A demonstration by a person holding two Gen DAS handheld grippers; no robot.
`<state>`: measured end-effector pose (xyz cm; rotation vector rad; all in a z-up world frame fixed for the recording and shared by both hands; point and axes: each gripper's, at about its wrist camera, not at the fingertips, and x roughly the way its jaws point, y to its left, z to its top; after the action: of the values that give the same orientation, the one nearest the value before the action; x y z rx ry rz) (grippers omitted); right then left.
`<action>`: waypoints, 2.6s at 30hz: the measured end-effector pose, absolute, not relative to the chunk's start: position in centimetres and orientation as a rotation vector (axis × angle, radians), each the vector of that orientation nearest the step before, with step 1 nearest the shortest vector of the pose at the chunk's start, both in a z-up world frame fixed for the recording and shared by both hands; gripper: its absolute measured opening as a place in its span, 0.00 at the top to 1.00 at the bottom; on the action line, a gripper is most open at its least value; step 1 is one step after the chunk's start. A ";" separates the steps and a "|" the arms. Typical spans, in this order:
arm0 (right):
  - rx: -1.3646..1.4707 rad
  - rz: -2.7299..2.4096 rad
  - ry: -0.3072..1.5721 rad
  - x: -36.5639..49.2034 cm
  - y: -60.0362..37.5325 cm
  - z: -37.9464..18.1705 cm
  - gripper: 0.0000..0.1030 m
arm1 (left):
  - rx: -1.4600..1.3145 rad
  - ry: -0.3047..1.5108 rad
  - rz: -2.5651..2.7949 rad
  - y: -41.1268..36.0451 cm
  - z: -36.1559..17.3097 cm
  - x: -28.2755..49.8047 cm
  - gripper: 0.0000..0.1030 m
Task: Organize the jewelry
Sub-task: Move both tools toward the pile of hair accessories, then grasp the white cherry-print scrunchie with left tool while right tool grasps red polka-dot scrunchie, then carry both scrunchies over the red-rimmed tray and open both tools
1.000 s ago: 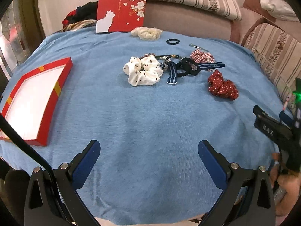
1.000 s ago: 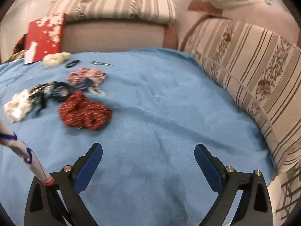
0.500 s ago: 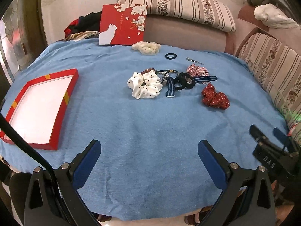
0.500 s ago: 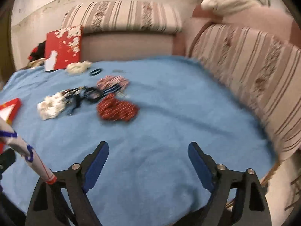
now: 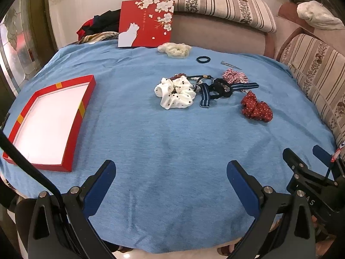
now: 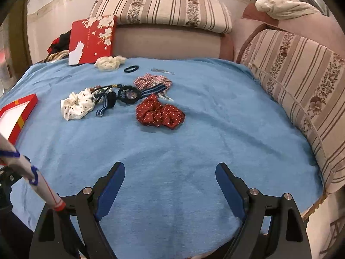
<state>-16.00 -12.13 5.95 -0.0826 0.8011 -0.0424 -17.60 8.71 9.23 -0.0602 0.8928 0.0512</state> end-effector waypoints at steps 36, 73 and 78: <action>0.072 0.015 0.887 -7.2 -15.9 3.9 0.13 | -0.214 0.992 0.030 16.8 7.3 -6.5 0.18; 0.102 0.192 0.902 -5.6 -12.0 6.4 0.83 | -0.367 0.996 -0.104 19.0 10.4 -4.9 0.94; 0.038 0.266 0.884 -7.4 -8.8 8.6 0.83 | -0.344 0.957 -0.023 24.0 12.4 -7.9 0.94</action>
<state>-7.45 -8.78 8.60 0.0383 0.8835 0.2662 -7.87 23.96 12.38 -0.3439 0.9571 -0.0227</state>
